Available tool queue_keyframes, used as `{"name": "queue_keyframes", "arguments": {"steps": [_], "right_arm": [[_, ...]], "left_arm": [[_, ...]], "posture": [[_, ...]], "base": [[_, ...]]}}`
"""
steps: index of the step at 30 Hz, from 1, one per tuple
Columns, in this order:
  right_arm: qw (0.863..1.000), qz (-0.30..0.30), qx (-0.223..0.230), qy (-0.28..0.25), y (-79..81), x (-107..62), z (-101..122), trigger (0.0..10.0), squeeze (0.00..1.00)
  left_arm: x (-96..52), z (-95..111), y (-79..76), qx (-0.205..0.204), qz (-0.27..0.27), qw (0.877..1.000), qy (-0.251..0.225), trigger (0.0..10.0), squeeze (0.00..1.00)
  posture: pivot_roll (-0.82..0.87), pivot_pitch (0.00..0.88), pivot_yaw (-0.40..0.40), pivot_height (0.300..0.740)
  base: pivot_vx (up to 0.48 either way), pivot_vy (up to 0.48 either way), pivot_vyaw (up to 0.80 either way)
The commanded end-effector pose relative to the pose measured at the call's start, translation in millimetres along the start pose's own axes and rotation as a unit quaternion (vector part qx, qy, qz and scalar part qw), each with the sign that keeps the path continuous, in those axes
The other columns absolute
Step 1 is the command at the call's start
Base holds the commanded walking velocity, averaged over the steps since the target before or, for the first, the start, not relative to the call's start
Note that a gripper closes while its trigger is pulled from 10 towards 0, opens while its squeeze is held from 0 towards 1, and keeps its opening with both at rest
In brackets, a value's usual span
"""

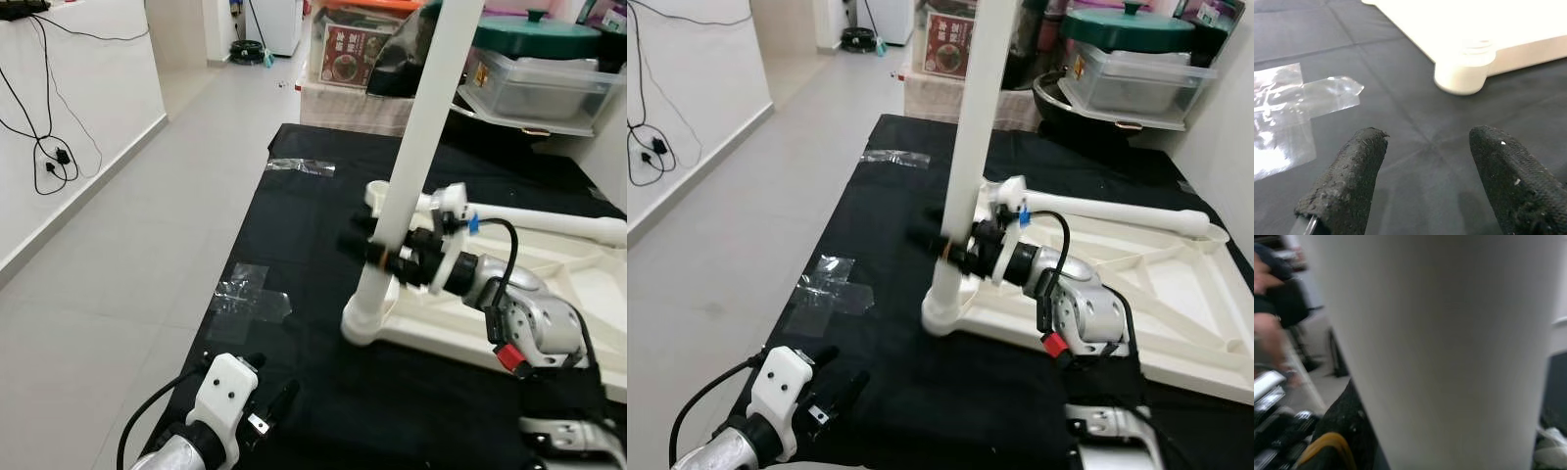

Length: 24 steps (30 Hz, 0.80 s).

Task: Building children table

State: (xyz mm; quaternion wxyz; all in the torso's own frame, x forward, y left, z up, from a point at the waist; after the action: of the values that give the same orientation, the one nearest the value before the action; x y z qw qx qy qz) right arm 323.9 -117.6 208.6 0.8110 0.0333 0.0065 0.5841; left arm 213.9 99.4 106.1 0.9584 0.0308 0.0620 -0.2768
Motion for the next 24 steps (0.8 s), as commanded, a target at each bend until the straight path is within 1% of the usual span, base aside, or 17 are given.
{"name": "queue_keyframes", "arguments": {"steps": [1,2,5,6,10,11,13,14,15,17,18,19,20,21,22,23,24], "right_arm": [[0.999,0.045,0.001,0.007,5.2,10.9,-0.9,10.0,0.00],[0.999,0.054,-0.004,0.008,3.1,16.0,1.1,10.0,0.00],[0.998,0.067,-0.006,0.008,2.1,18.2,2.5,10.0,0.00],[0.998,0.058,-0.022,0.006,-0.9,22.2,3.3,0.0,0.00],[0.999,0.022,-0.036,0.005,-7.5,26.8,2.1,0.0,0.00],[0.999,-0.033,-0.037,0.002,-16.7,28.7,1.2,0.0,0.00],[0.999,-0.033,-0.037,0.002,-16.7,28.7,1.2,0.0,0.00],[0.994,-0.098,-0.038,-0.004,-26.7,27.9,1.1,0.0,0.00],[0.994,-0.098,-0.038,-0.004,-26.7,27.9,1.1,0.0,0.00],[0.968,-0.248,-0.025,-0.026,-47.0,18.0,1.9,0.0,0.00],[0.907,-0.418,-0.014,-0.036,-61.3,0.1,-1.8,0.0,0.00],[0.907,-0.418,-0.014,-0.036,-61.3,0.1,-1.8,0.0,0.00],[0.882,-0.469,-0.016,-0.034,-64.3,-7.1,-3.7,0.0,0.00],[0.850,-0.526,-0.018,-0.030,-65.3,-16.3,-6.1,0.0,0.00],[0.830,-0.557,-0.021,-0.026,-65.1,-21.9,-7.2,0.0,0.00],[0.830,-0.557,-0.021,-0.026,-65.1,-21.9,-7.2,0.0,0.00],[0.804,-0.593,-0.020,-0.023,-62.4,-26.8,-10.0,0.0,0.00]], "left_arm": [[-0.1,-3.4,-2.8,-0.002,-0.002,1.000,0.006,10.0,0.00],[-0.5,-3.5,-2.5,-0.002,-0.002,1.000,0.006,10.0,0.00],[-0.8,-3.6,-2.4,-0.002,-0.002,1.000,0.006,10.0,0.00],[-1.1,-3.7,-2.5,-0.002,-0.002,1.000,0.006,10.0,0.00],[-1.6,-3.9,-2.7,-0.002,-0.003,1.000,0.007,10.0,0.00],[-1.8,-4.1,-2.9,-0.001,-0.003,1.000,0.007,10.0,0.00],[-1.8,-4.1,-2.9,-0.001,-0.003,1.000,0.007,10.0,0.00],[-2.0,-4.0,-2.9,-0.002,-0.003,1.000,0.007,10.0,0.00],[-2.0,-4.0,-2.9,-0.002,-0.003,1.000,0.007,10.0,0.00],[-2.0,-4.1,-2.9,-0.003,-0.004,1.000,0.008,10.0,0.00],[-1.9,-4.3,-2.9,-0.004,-0.006,1.000,0.008,10.0,0.00],[-1.9,-4.3,-2.9,-0.004,-0.006,1.000,0.008,10.0,0.00],[-1.9,-4.3,-2.9,-0.004,-0.007,1.000,0.008,10.0,0.00],[-1.8,-4.2,-2.9,-0.004,-0.007,1.000,0.008,10.0,0.00],[-1.8,-4.2,-2.8,-0.005,-0.007,1.000,0.008,10.0,0.00],[-1.8,-4.2,-2.8,-0.005,-0.007,1.000,0.008,10.0,0.00],[-1.7,-4.0,-2.5,-0.004,-0.007,1.000,0.007,10.0,0.00]], "posture": [[0.15,0.033,-0.121,0.740],[0.14,0.033,-0.119,0.740],[0.14,0.033,-0.119,0.740],[0.15,0.033,-0.118,0.740],[0.15,0.034,-0.116,0.740],[0.14,0.034,-0.118,0.740],[0.14,0.034,-0.118,0.740],[0.14,0.035,-0.115,0.740],[0.14,0.035,-0.115,0.740],[0.13,0.035,-0.107,0.740],[0.13,0.036,-0.105,0.740],[0.13,0.036,-0.105,0.740],[0.13,0.036,-0.105,0.740],[0.13,0.036,-0.105,0.740],[0.13,0.036,-0.105,0.740],[0.13,0.036,-0.105,0.740],[0.13,0.036,-0.106,0.740]], "base": [[0.000,0.000,0.00],[0.000,0.000,0.00],[0.000,0.000,0.00],[0.000,0.000,0.00],[0.000,0.000,0.00],[0.000,0.000,0.00],[0.000,0.000,0.00],[0.000,0.000,0.00],[0.000,0.000,0.00],[0.000,0.000,0.00],[0.000,0.000,0.00],[0.000,0.000,0.00],[0.000,0.000,0.00],[0.000,0.000,0.00],[0.000,0.000,0.00],[0.000,0.000,0.00],[0.000,0.000,0.00]]}}
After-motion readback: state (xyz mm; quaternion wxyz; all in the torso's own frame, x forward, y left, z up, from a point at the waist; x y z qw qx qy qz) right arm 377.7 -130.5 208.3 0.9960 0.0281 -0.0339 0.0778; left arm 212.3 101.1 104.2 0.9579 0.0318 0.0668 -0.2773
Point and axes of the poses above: a point about 5 cm out from each wrist's last joint towards the gripper, its own x axis pointing out of the wrist towards the gripper, its own z axis along the axis of the wrist's last joint, y = z × x, the point moved 3 cm from there along x, pointing out of the wrist towards the gripper, and after that the axes turned 2 degrees about -x, right-handed, at the moved point
